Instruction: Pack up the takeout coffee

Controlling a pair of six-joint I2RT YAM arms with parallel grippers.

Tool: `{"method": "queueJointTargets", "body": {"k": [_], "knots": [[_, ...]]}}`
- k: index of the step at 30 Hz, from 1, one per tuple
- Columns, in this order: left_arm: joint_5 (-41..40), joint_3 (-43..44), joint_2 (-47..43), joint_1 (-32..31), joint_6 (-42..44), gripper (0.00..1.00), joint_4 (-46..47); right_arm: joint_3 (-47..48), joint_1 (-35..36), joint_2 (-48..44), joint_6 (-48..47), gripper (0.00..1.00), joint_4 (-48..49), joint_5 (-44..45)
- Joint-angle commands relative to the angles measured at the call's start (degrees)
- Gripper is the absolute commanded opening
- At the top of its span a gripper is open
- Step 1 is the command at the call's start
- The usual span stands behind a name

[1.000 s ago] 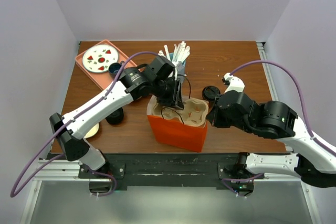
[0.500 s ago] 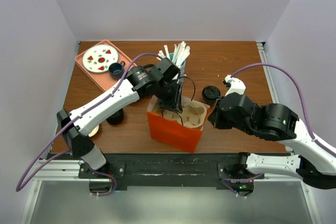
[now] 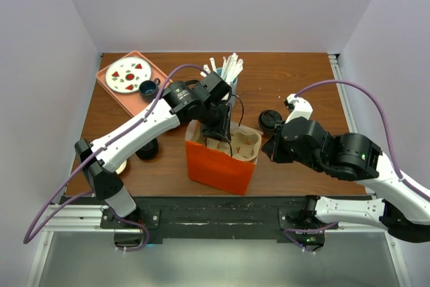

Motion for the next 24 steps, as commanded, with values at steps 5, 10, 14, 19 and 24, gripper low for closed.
{"method": "queueJointTargets", "body": {"k": [5,10,14,19,24], "knots": [[-2.6,1.9,-1.0,-0.2,0.4,0.26,-2.3,2.0,0.2,2.1,0.7,0.13,1.3,0.4],[-2.7,1.7,-1.3,-0.2,0.8,0.25,-2.4,3.1,0.2,1.4,4.0,0.13,-1.8,5.2],[-3.8,1.5,-1.5,-0.2,1.3,0.25,-3.0,6.1,0.2,3.0,4.0,0.17,-3.1,9.7],[-4.1,1.3,-1.7,-0.2,1.4,0.24,-3.5,6.4,0.2,4.7,3.9,0.23,-3.0,10.9],[-3.9,1.4,-2.2,-0.2,1.0,0.24,-3.2,5.3,0.3,4.7,3.9,0.27,-1.9,11.8]]}}
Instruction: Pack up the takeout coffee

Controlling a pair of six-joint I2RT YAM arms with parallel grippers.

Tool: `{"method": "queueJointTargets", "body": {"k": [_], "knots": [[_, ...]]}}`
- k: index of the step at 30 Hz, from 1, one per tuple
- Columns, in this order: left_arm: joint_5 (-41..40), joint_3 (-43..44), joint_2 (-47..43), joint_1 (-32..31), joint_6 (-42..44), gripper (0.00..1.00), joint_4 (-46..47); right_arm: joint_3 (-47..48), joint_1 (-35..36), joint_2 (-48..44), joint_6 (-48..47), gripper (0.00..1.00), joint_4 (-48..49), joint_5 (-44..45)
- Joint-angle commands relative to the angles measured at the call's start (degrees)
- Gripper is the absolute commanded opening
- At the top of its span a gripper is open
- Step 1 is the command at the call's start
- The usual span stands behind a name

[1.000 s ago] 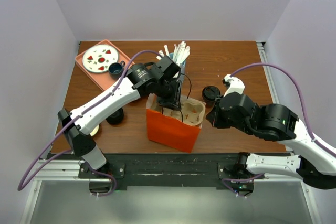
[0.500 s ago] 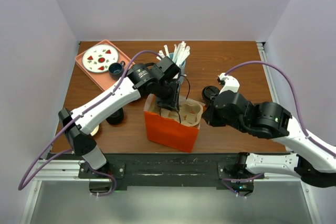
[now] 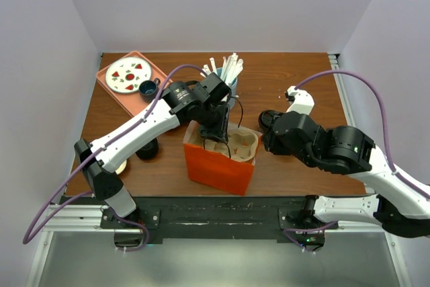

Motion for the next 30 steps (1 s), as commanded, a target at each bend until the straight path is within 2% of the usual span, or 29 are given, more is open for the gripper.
{"method": "queueJointTargets", "body": {"k": [1,30], "knots": [[-2.2,1.4,-2.2,-0.2,1.0,0.24,-1.0,-0.3,0.3,0.1,1.5,0.27,1.5,4.1],[-1.2,-0.8,-3.7,-0.2,0.3,0.21,0.0,-4.6,-0.3,4.2,1.1,0.3,4.2,7.8]]}}
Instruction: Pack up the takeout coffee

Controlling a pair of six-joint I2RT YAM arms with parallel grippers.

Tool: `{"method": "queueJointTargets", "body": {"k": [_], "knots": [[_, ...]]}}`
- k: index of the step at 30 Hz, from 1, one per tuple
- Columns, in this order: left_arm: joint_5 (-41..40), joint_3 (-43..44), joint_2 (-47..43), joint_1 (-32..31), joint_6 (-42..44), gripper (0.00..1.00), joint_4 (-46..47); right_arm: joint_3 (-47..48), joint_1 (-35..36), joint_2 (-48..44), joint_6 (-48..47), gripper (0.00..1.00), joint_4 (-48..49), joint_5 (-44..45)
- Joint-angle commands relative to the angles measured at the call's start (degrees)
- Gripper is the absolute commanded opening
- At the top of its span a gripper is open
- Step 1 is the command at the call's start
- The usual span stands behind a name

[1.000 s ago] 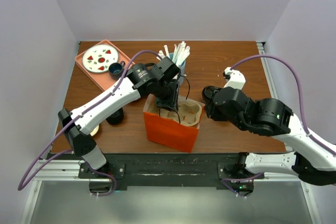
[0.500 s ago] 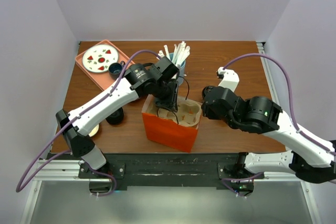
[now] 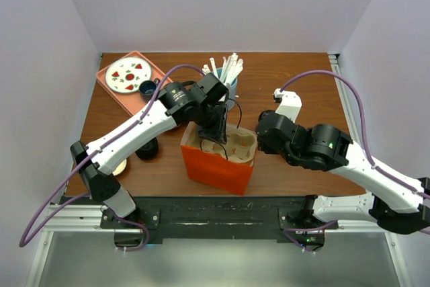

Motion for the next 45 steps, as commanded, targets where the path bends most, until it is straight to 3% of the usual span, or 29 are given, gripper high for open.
{"method": "queueJointTargets", "body": {"k": [1,23,45], "knots": [[-1.1,-0.3,-2.1,-0.2,0.4,0.21,0.2,-0.6,-0.3,0.5,1.2,0.3,2.3,3.4],[-0.6,-1.1,-2.4,-0.2,0.9,0.2,0.7,-3.1,-2.7,0.5,-0.6,0.29,4.2,3.3],[-2.6,-1.9,-1.8,-0.2,2.0,0.19,-0.5,-9.9,-4.2,-5.3,-9.5,0.23,8.6,1.6]]}}
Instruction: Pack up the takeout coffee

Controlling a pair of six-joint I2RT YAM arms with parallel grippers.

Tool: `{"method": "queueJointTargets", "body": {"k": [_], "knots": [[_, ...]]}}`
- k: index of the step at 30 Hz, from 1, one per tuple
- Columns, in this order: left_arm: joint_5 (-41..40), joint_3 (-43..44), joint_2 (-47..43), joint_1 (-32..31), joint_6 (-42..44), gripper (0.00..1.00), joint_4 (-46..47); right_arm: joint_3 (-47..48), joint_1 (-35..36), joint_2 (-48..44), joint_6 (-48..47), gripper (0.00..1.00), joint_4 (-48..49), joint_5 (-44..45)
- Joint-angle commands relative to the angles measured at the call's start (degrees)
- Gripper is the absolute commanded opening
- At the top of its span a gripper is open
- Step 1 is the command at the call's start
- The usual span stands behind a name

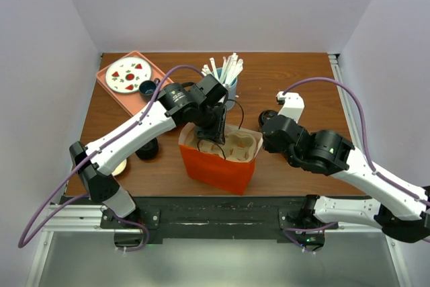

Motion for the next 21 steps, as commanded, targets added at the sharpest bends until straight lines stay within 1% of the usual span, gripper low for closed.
{"method": "queueJointTargets", "body": {"k": [1,5,7,8,9,13,14,16,21], "knots": [[-1.6,-0.6,-0.9,-0.2,1.8,0.19,-0.5,-0.9,-0.3,-0.4,-2.3,0.23,1.2,-0.2],[-2.0,-0.7,-0.4,-0.2,1.8,0.19,-0.5,0.6,-0.3,0.1,-3.5,0.23,2.3,-0.7],[-1.9,-0.5,0.0,-0.2,1.8,0.22,-0.6,1.1,-0.3,0.3,-4.3,0.24,2.8,-1.0],[-1.9,-0.1,0.1,-0.2,1.9,0.29,-0.8,1.5,-0.3,0.2,-5.1,0.24,3.5,-1.6],[-1.9,0.1,0.2,-0.2,1.9,0.34,-0.9,1.8,-0.3,0.3,-5.2,0.28,3.8,-2.0],[-1.7,2.4,0.7,-0.2,2.1,0.4,-2.1,4.4,-0.3,0.8,-5.2,0.36,3.9,-3.2],[-1.6,4.0,0.8,-0.2,2.1,0.46,-2.5,6.1,-0.3,1.1,-4.9,0.37,3.4,-3.6],[-1.2,5.7,1.0,-0.2,2.0,0.53,-2.9,7.7,-0.3,1.9,-4.7,0.39,2.7,-4.9],[-0.9,9.6,1.6,-0.1,1.9,0.62,-4.5,10.5,-0.2,2.2,-3.9,0.41,0.2,-7.1]]}}
